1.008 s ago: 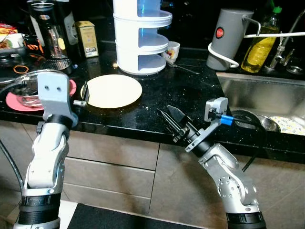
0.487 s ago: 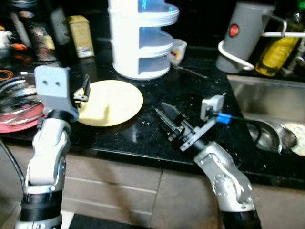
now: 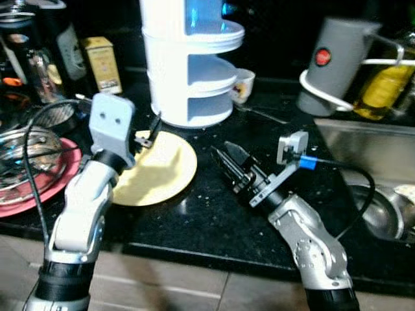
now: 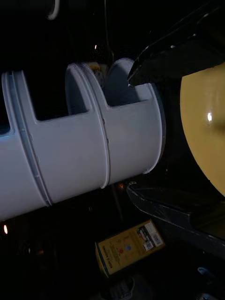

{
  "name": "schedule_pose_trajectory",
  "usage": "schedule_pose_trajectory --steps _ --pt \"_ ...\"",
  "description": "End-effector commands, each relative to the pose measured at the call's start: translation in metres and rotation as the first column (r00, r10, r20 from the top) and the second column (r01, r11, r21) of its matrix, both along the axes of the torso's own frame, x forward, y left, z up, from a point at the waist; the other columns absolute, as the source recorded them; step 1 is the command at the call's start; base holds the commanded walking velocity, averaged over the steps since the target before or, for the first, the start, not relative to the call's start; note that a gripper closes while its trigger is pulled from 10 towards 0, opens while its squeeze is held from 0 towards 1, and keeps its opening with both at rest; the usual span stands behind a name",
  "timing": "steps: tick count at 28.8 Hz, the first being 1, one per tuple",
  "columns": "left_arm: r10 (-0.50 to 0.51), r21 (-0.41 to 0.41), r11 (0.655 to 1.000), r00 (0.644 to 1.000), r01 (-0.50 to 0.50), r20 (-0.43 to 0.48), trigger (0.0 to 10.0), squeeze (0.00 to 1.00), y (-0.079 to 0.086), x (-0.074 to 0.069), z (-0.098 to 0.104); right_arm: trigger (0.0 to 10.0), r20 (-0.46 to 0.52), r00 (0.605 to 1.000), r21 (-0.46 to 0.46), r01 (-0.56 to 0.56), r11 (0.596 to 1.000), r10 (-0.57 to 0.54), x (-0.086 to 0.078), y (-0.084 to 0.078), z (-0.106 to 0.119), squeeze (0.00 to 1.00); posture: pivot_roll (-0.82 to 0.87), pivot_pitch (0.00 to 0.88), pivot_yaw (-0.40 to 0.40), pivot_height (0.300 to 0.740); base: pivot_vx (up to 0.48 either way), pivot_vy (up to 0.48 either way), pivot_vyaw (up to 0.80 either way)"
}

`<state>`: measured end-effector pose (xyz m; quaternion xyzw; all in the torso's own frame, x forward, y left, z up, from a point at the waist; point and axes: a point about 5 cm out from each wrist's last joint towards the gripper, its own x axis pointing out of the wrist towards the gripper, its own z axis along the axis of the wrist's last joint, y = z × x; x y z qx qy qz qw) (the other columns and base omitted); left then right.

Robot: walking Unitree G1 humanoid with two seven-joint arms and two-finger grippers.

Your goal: Kitchen organization

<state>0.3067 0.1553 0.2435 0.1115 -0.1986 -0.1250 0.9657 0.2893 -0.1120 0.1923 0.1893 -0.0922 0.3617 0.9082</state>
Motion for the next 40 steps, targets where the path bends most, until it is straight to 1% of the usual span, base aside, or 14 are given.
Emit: schedule_pose_trajectory --steps 1,5,9,10,11,12,15,24,25,26,27,32,37,40 --pt "-0.072 0.036 0.997 0.997 0.072 -0.014 10.0 0.0 -0.005 -0.003 0.001 10.0 -0.008 1.0 0.001 -0.001 1.0 0.001 -0.001 -0.002 -0.001 0.0 -0.06 0.0 -0.04 0.74 0.0 0.0 0.0" --pt "-0.118 0.072 0.99 0.993 0.119 -0.024 10.0 0.0 -0.007 -0.005 0.002 10.0 -0.008 1.0 -0.001 -0.002 1.0 0.002 -0.001 -0.002 -0.001 0.0 -0.06 0.0 -0.041 0.74 0.0 0.0 0.0" --pt "-0.201 0.202 0.956 0.977 0.212 -0.073 10.0 0.0 -0.01 -0.011 0.004 10.0 -0.009 1.0 -0.002 -0.004 1.0 0.004 -0.001 -0.002 -0.001 0.0 -0.06 0.0 -0.042 0.74 0.0 0.0 0.0" --pt "-0.231 0.316 0.911 0.963 0.264 -0.139 10.0 0.0 -0.009 -0.015 0.003 10.0 -0.013 1.0 -0.007 -0.014 1.0 0.014 -0.001 -0.001 -0.002 0.0 -0.06 0.0 -0.044 0.74 0.0 0.0 0.0" --pt "-0.231 0.316 0.911 0.963 0.264 -0.139 10.0 0.0 -0.009 -0.015 0.003 10.0 -0.013 1.0 -0.007 -0.014 1.0 0.014 -0.001 -0.001 -0.002 0.0 -0.06 0.0 -0.044 0.74 0.0 0.0 0.0" --pt "-0.234 0.417 0.858 0.951 0.299 -0.2 10.0 0.0 -0.008 -0.019 0.0 10.0 -0.015 0.999 -0.013 -0.05 0.999 0.05 -0.004 0.001 -0.003 0.0 -0.05 0.0 -0.046 0.74 0.0 0.0 0.0" --pt "-0.219 0.518 0.784 0.933 0.342 -0.284 10.0 0.0 -0.004 -0.025 -0.003 10.0 -0.013 0.987 -0.04 -0.159 0.987 0.158 -0.012 0.004 -0.004 0.0 -0.05 0.0 -0.046 0.74 0.0 0.0 0.0" --pt "-0.228 0.549 0.659 0.833 0.513 -0.505 10.0 0.0 0.013 -0.054 0.006 10.0 0.004 0.95 -0.04 -0.312 0.949 0.312 -0.027 -0.007 0.0 0.0 -0.05 0.0 -0.045 0.74 0.0 0.0 0.0" --pt "-0.224 0.546 0.63 0.803 0.552 -0.552 10.0 0.0 0.015 -0.06 0.006 10.0 -0.003 0.943 -0.044 -0.333 0.942 0.333 -0.028 -0.008 0.0 0.0 -0.04 0.0 -0.044 0.74 0.0 0.0 0.0" --pt "-0.224 0.546 0.63 0.803 0.552 -0.552 10.0 0.0 0.015 -0.06 0.006 10.0 -0.003 0.943 -0.044 -0.333 0.942 0.333 -0.028 -0.008 0.0 0.0 -0.04 0.0 -0.044 0.74 0.0 0.0 0.0" --pt "-0.22 0.535 0.601 0.766 0.594 -0.604 10.0 0.0 0.018 -0.068 0.005 10.0 -0.01 0.938 -0.051 -0.347 0.936 0.347 -0.03 -0.008 -0.002 0.0 -0.03 0.0 -0.045 0.74 0.0 0.0 0.0" --pt "-0.169 0.522 0.541 0.693 0.659 -0.7 10.0 0.0 0.028 -0.081 0.001 10.0 -0.026 0.918 -0.055 -0.396 0.917 0.395 -0.035 -0.004 -0.004 0.0 -0.03 0.0 -0.044 0.74 0.0 0.0 0.0" --pt "-0.131 0.541 0.532 0.694 0.651 -0.708 10.0 0.0 0.032 -0.081 0.001 10.0 -0.031 0.903 -0.058 -0.43 0.901 0.429 -0.039 -0.002 -0.005 0.0 -0.03 0.0 -0.041 0.74 0.0 0.0 0.0" --pt "-0.021 0.622 0.514 0.733 0.591 -0.68 10.0 0.0 0.044 -0.073 -0.003 10.0 -0.047 0.899 -0.078 -0.438 0.895 0.436 -0.041 0.0 -0.008 0.0 -0.03 0.0 -0.04 0.74 0.0 0.0 0.0"
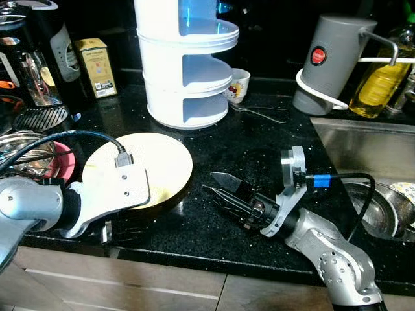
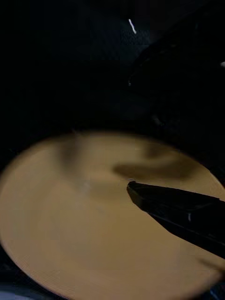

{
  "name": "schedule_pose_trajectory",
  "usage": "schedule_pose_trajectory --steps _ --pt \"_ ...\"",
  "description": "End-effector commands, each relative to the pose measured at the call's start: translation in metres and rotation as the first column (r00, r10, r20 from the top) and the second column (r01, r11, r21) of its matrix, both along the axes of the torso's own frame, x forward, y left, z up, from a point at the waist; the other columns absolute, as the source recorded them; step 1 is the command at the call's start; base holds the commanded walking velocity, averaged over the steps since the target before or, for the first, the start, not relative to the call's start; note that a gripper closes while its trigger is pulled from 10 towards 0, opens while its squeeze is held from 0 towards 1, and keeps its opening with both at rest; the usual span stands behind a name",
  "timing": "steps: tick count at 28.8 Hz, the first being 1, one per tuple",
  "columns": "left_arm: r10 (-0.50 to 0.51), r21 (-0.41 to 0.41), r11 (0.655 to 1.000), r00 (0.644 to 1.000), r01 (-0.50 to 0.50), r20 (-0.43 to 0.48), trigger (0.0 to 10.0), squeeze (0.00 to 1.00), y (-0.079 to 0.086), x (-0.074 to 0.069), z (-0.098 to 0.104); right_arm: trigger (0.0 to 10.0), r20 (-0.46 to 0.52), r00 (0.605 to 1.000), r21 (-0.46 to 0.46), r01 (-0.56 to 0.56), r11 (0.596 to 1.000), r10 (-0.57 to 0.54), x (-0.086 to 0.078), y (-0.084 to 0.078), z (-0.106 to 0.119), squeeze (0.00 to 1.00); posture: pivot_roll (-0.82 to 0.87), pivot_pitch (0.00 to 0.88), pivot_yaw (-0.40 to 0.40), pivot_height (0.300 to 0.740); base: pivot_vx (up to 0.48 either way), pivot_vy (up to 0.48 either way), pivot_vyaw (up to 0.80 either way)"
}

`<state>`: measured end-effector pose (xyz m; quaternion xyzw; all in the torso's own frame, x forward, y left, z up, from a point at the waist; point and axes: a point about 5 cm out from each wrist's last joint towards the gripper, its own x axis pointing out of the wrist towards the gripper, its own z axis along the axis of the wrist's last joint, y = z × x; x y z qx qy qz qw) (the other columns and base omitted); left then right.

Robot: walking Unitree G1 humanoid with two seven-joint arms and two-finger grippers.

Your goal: Kitchen organization

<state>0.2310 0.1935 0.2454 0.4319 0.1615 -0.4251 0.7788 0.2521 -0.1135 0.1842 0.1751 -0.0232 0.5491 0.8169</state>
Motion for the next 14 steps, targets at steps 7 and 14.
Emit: schedule_pose_trajectory --steps 7,14 --pt "0.082 0.122 0.989 0.996 -0.086 0.04 10.0 0.0 0.019 0.012 -0.015 10.0 -0.007 0.999 -0.038 -0.039 0.999 0.039 -0.007 0.005 -0.004 0.0 -0.04 0.0 -0.038 0.74 0.0 0.0 0.0" --pt "0.089 0.175 0.98 0.995 -0.094 0.036 10.0 0.0 0.029 0.02 -0.038 10.0 -0.014 0.998 -0.046 -0.068 0.997 0.068 -0.012 0.008 -0.005 0.0 -0.06 0.0 -0.038 0.74 0.0 0.0 0.0"
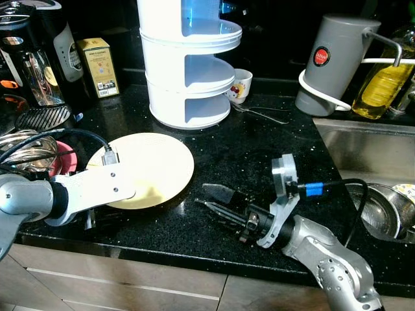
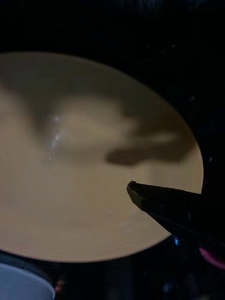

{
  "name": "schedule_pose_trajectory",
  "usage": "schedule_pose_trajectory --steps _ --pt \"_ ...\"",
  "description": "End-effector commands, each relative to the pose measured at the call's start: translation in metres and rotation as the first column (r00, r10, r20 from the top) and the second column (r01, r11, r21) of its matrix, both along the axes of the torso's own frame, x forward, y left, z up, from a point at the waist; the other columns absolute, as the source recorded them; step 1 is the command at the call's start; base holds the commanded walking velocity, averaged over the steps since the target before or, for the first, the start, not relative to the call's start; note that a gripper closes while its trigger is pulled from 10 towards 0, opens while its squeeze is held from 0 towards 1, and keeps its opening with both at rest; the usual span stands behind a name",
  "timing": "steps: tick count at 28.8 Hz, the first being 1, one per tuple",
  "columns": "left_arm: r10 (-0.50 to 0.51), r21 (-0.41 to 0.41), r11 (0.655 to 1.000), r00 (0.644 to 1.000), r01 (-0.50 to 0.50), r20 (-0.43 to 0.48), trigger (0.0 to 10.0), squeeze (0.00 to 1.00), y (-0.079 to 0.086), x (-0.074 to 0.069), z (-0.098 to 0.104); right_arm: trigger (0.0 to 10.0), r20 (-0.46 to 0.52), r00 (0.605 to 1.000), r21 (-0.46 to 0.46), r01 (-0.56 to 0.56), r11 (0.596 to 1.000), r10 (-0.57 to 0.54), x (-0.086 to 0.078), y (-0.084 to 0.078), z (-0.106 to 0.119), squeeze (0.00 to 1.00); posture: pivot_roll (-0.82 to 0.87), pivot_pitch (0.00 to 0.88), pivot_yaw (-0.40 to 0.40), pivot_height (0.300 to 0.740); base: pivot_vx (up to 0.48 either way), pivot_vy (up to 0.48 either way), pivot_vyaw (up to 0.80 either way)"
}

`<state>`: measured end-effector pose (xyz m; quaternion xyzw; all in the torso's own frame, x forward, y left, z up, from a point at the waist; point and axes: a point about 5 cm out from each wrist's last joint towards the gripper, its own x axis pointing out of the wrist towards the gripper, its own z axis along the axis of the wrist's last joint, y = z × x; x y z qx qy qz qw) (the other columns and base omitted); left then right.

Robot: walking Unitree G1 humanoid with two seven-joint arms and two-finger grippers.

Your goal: Kitchen organization

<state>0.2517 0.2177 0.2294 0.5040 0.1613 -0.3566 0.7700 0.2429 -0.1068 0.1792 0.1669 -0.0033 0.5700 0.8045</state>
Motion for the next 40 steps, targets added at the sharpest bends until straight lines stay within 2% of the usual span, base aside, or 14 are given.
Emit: schedule_pose_trajectory --steps 1,4,9,10,11,12,13,16,20,25,28,29,38,40 --pt "0.026 0.045 0.999 0.996 -0.022 -0.08 10.0 0.0 0.005 0.001 -0.024 10.0 0.003 1.0 -0.017 -0.014 1.0 0.014 -0.003 0.001 0.001 0.0 -0.06 0.0 -0.038 0.74 0.0 0.0 0.0" --pt "0.028 0.068 0.997 0.999 -0.026 -0.037 10.0 0.0 0.008 0.008 -0.028 10.0 0.004 1.0 -0.019 -0.015 1.0 0.015 -0.004 0.001 0.001 0.0 -0.06 0.0 -0.036 0.74 0.0 0.0 0.0" --pt "0.032 0.123 0.992 0.999 -0.033 0.008 10.0 0.0 0.013 0.019 -0.048 10.0 0.005 1.0 -0.019 -0.014 1.0 0.014 -0.004 0.002 0.001 0.0 -0.06 0.0 -0.031 0.74 0.0 0.0 0.0" --pt "0.039 0.124 0.991 0.999 -0.042 0.028 8.4 0.0 0.014 0.021 -0.051 10.0 0.004 1.0 -0.017 -0.013 1.0 0.013 -0.005 0.002 0.001 0.0 -0.06 0.0 -0.031 0.74 0.0 0.0 0.0" --pt "0.037 0.144 0.989 0.998 -0.045 0.053 3.8 0.0 0.016 0.024 -0.055 10.0 0.003 1.0 -0.016 -0.013 1.0 0.013 -0.005 0.003 0.001 0.0 -0.06 0.0 -0.029 0.74 0.0 0.0 0.0" --pt "0.037 0.144 0.989 0.998 -0.045 0.053 3.8 0.0 0.016 0.024 -0.055 10.0 0.003 1.0 -0.016 -0.013 1.0 0.013 -0.005 0.003 0.001 0.0 -0.06 0.0 -0.029 0.74 0.0 0.0 0.0" --pt "0.037 0.153 0.987 0.996 -0.048 0.076 0.2 0.0 0.018 0.026 -0.06 10.0 0.003 1.0 -0.015 -0.012 1.0 0.012 -0.005 0.003 0.001 0.0 -0.06 0.0 -0.029 0.74 0.0 0.0 0.0" --pt "0.033 0.188 0.98 0.989 -0.059 0.141 0.0 0.0 0.022 0.032 -0.072 10.0 0.001 1.0 -0.012 -0.007 1.0 0.007 -0.006 0.003 0.002 0.0 -0.07 0.0 -0.027 0.74 0.0 0.0 0.0" --pt "0.024 0.207 0.977 0.988 -0.056 0.155 0.0 0.0 0.023 0.033 -0.075 10.0 0.001 1.0 -0.011 -0.005 1.0 0.005 -0.006 0.003 0.002 0.0 -0.07 0.0 -0.024 0.74 0.0 0.0 0.0" --pt "0.025 0.227 0.97 0.966 -0.085 0.257 0.0 0.0 0.029 0.041 -0.086 10.0 -0.001 1.0 -0.01 0.0 1.0 0.0 -0.007 0.003 0.001 0.0 -0.07 0.0 -0.023 0.74 0.0 0.0 0.0" --pt "0.021 0.224 0.97 0.954 -0.092 0.299 0.0 0.0 0.03 0.044 -0.084 10.0 -0.002 1.0 -0.01 0.001 1.0 -0.001 -0.007 0.003 0.001 0.0 -0.07 0.0 -0.025 0.74 0.0 0.0 0.0" --pt "0.015 0.216 0.972 0.939 -0.094 0.342 0.0 0.0 0.03 0.048 -0.078 10.0 -0.003 1.0 -0.009 0.0 1.0 0.0 -0.007 0.003 0.001 0.0 -0.07 0.0 -0.027 0.74 0.0 0.0 0.0" --pt "-0.007 0.188 0.979 0.907 -0.08 0.422 0.0 0.0 0.025 0.055 -0.061 10.0 -0.004 1.0 -0.008 -0.002 1.0 0.002 -0.006 0.005 0.001 0.0 -0.07 0.0 -0.029 0.74 0.0 0.0 0.0" --pt "-0.014 0.161 0.984 0.882 -0.071 0.47 0.0 0.0 0.02 0.058 -0.05 10.0 -0.004 1.0 -0.007 -0.002 1.0 0.002 -0.006 0.005 0.001 0.0 -0.07 0.0 -0.031 0.74 0.0 0.0 0.0"
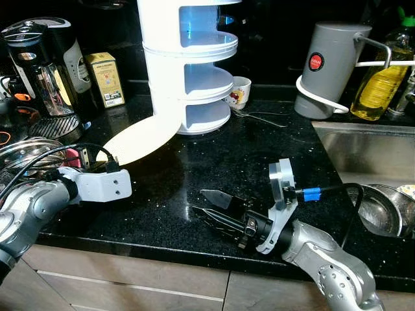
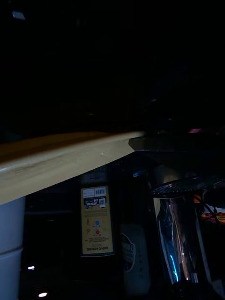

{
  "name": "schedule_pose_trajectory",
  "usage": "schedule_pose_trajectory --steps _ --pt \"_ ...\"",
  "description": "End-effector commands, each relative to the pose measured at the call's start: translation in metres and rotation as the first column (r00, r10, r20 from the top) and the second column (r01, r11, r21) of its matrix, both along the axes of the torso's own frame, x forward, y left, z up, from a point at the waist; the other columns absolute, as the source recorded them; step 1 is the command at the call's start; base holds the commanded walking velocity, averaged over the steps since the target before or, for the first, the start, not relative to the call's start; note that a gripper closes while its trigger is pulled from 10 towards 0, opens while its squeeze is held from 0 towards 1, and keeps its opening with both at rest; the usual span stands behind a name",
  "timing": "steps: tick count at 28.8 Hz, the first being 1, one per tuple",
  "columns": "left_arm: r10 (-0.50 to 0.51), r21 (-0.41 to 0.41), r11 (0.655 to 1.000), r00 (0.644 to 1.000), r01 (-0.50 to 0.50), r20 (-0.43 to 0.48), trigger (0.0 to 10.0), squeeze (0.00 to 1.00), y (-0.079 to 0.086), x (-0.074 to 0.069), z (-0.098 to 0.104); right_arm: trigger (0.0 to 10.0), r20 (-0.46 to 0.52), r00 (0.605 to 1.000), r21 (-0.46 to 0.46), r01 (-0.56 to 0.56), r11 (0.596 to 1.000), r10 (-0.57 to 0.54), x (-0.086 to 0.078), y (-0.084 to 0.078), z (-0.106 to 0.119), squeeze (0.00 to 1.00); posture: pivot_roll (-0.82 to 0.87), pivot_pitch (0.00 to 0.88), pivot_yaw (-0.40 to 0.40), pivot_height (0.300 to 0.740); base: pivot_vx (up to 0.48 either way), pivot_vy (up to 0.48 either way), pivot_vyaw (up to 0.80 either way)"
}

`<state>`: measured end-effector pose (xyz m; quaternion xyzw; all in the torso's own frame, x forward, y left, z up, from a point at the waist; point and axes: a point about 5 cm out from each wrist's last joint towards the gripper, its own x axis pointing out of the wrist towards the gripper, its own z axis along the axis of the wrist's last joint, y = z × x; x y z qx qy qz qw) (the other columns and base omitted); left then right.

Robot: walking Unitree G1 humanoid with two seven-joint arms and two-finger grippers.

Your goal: Kitchen organization

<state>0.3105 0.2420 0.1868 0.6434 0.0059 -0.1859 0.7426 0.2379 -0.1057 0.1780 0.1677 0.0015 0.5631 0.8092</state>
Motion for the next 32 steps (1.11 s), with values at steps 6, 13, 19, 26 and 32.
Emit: schedule_pose_trajectory --steps 6,13,19,26,32 --pt "-0.063 -0.136 0.988 0.995 0.073 0.076 0.0 0.0 -0.021 0.004 0.017 10.0 0.008 1.0 -0.002 -0.015 1.0 0.015 -0.001 0.004 0.002 0.0 -0.07 0.0 -0.032 0.74 0.0 0.0 0.0" --pt "-0.163 -0.445 0.872 0.978 0.204 0.131 0.0 0.0 -0.064 0.001 0.029 10.0 0.009 1.0 -0.003 -0.015 1.0 0.015 0.0 0.006 0.003 0.0 -0.07 0.0 -0.034 0.74 0.0 0.0 0.0" --pt "-0.21 -0.521 0.814 0.966 0.257 0.148 0.0 0.0 -0.084 -0.001 0.032 10.0 0.009 1.0 -0.003 -0.015 1.0 0.015 0.0 0.006 0.003 0.0 -0.07 0.0 -0.035 0.74 0.0 0.0 0.0" --pt "-0.276 -0.662 0.68 0.947 0.315 0.167 0.0 0.0 -0.103 -0.006 0.047 10.0 0.008 1.0 -0.002 -0.015 1.0 0.015 0.0 0.006 0.003 0.0 -0.07 0.0 -0.033 0.74 0.0 0.0 0.0" --pt "-0.357 -0.783 0.503 0.913 0.365 0.196 0.0 0.0 -0.126 -0.015 0.064 10.0 0.02 0.999 -0.01 0.031 0.999 -0.031 0.005 0.003 0.003 0.0 -0.07 0.0 -0.033 0.74 0.0 0.0 0.0"
